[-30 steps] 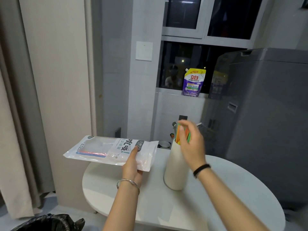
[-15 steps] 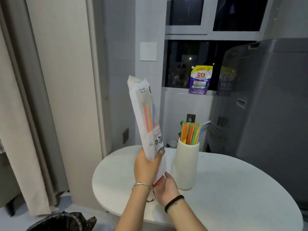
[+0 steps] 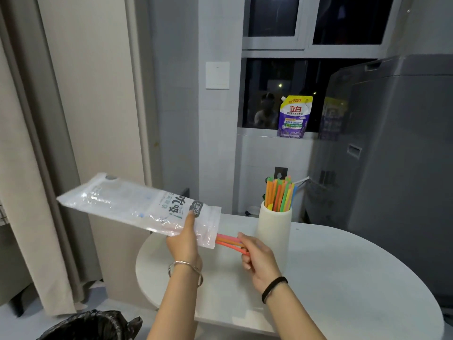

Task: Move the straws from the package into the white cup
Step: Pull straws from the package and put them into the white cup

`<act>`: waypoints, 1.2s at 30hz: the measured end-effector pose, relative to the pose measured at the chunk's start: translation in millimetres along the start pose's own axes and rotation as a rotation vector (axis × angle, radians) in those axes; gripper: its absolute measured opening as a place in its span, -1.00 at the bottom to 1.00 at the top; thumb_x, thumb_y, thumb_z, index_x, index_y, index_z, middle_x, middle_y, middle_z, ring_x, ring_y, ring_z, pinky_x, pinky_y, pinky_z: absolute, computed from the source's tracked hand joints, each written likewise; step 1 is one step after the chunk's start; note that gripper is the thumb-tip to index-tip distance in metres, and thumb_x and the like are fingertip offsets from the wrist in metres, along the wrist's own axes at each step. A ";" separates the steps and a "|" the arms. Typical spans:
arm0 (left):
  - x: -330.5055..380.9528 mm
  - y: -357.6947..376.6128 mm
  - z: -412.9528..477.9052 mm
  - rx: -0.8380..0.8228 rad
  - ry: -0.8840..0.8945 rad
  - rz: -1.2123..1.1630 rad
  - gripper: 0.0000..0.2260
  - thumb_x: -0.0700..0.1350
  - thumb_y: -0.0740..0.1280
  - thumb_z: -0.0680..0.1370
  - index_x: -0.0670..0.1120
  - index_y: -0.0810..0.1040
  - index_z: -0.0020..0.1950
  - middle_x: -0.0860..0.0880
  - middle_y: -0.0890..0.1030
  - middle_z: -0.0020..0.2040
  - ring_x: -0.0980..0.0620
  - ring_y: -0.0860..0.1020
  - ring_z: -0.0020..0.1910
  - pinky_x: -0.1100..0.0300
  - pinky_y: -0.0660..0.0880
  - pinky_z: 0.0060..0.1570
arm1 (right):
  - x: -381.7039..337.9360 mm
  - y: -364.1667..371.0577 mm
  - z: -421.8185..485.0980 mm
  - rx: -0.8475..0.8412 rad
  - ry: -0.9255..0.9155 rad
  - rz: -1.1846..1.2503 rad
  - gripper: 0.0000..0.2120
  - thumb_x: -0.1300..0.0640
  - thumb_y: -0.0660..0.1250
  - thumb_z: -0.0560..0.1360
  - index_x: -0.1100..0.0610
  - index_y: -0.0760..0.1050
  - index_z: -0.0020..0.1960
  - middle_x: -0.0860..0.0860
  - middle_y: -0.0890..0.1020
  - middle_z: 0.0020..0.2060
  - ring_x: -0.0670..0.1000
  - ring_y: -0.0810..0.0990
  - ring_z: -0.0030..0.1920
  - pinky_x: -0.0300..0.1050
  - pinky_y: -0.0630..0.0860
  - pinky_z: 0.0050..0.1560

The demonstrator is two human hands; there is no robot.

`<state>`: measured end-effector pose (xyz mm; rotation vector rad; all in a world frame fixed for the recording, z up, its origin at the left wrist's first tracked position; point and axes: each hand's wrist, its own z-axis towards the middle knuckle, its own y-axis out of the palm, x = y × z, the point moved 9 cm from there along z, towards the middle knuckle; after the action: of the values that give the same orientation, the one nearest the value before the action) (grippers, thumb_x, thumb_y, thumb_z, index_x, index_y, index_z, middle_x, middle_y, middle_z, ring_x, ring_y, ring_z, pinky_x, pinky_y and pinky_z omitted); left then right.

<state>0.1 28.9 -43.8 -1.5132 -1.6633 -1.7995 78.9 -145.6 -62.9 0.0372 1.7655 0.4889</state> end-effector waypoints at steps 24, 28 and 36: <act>-58.3 31.7 -29.2 -0.045 -0.324 -0.209 -0.63 -0.11 0.24 0.63 -0.17 0.39 0.42 -0.11 0.55 0.22 0.05 0.54 -0.19 0.09 0.49 -0.04 | -68.0 -25.8 -9.8 0.110 -0.377 -0.082 -0.76 0.14 0.25 0.55 0.21 0.49 -0.26 -0.03 0.36 -0.61 -0.14 0.28 -0.64 -0.33 0.23 -0.61; -69.5 44.6 -41.0 -0.108 -0.356 -0.200 -0.67 -0.12 0.20 0.65 -0.16 0.40 0.40 -0.12 0.58 0.21 -0.01 0.57 -0.09 0.09 0.50 -0.03 | -63.8 -8.6 -15.1 0.038 -0.391 -0.227 -0.79 0.14 0.27 0.54 0.19 0.46 -0.24 -0.08 0.44 -0.59 -0.13 0.34 -0.60 -0.34 0.27 -0.59; -69.1 54.3 -46.8 -0.156 -0.363 -0.226 -0.75 -0.09 0.27 0.61 -0.05 0.43 0.29 -0.06 0.57 0.12 0.07 0.57 -0.19 0.12 0.54 -0.10 | -120.9 -38.3 -15.8 0.108 -0.478 -0.300 -0.62 0.05 0.21 0.57 0.31 0.55 -0.24 0.00 0.49 -0.57 -0.17 0.40 -0.63 -0.37 0.31 -0.59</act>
<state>47.4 -57.6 -58.3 -1.8780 -1.9677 -1.8908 104.2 -219.3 38.3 -0.0331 1.2965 0.1466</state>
